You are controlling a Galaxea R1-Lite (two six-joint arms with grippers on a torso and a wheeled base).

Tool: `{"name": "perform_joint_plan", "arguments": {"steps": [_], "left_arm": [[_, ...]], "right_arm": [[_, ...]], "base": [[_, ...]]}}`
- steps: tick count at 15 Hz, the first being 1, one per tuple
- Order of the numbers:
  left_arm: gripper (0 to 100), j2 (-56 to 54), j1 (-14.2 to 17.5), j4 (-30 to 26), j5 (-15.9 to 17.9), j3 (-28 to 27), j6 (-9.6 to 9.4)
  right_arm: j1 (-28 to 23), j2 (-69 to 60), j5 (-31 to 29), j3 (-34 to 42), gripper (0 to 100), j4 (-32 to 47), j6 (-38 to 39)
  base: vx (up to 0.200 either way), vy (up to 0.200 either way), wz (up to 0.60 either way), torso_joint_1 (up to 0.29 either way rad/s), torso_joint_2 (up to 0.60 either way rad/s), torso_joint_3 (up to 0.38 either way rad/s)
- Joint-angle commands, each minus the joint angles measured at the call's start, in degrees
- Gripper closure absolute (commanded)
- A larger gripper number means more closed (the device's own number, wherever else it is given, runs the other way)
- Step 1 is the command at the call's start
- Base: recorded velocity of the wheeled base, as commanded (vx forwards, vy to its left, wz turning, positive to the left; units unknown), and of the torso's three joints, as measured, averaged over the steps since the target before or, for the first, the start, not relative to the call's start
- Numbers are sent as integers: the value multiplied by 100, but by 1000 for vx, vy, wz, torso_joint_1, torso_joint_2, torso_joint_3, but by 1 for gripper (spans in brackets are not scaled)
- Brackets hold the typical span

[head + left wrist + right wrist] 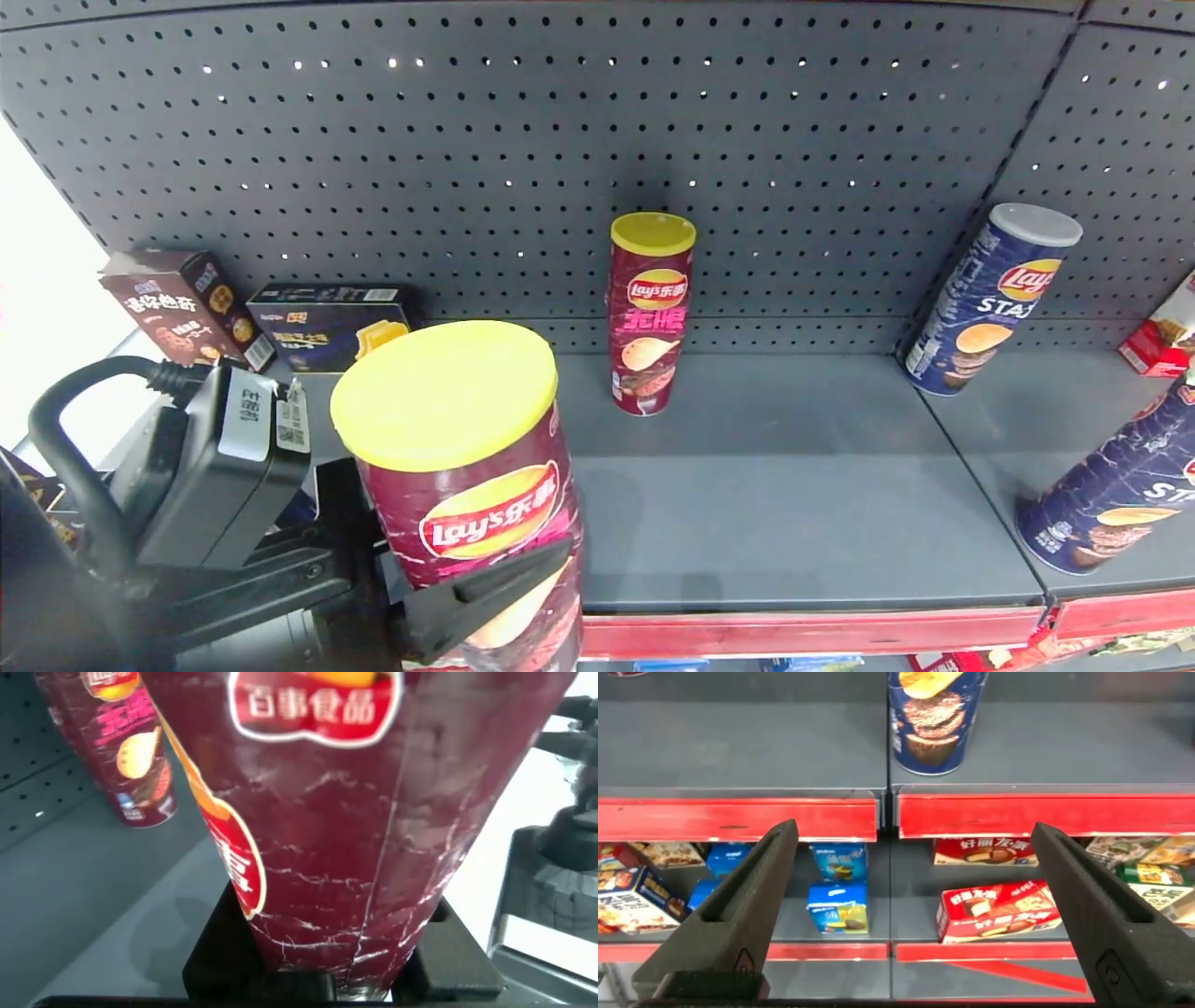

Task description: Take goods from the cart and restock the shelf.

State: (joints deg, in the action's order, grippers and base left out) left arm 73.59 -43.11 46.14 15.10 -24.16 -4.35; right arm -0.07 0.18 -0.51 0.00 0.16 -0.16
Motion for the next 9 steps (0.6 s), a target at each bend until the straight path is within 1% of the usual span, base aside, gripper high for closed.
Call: {"name": "perform_joint_plan", "arguments": {"steps": [1,4,6,8,9], "left_arm": [[100,-21,162,35,10,-10,22],[100,41,435,88,10,-27,75],[100,199,523,97,10,-62,75],[100,384,602,79,-7,-317,101],[100,472,628,106,-7,-396,180]], "right_arm": [[7,8,7,0,0,2,-2],[-1,8,25,0,0,11,-19],[78,140,42,-9,0,37,-19],[148,316,122,-9,0,11,-63],[122,307,122,0,0,2,-28]], "base": [[0,0,0,0,0,0],[0,0,0,0,0,0],[0,0,0,0,0,0],[0,0,0,0,0,0],[0,0,0,0,0,0]]}}
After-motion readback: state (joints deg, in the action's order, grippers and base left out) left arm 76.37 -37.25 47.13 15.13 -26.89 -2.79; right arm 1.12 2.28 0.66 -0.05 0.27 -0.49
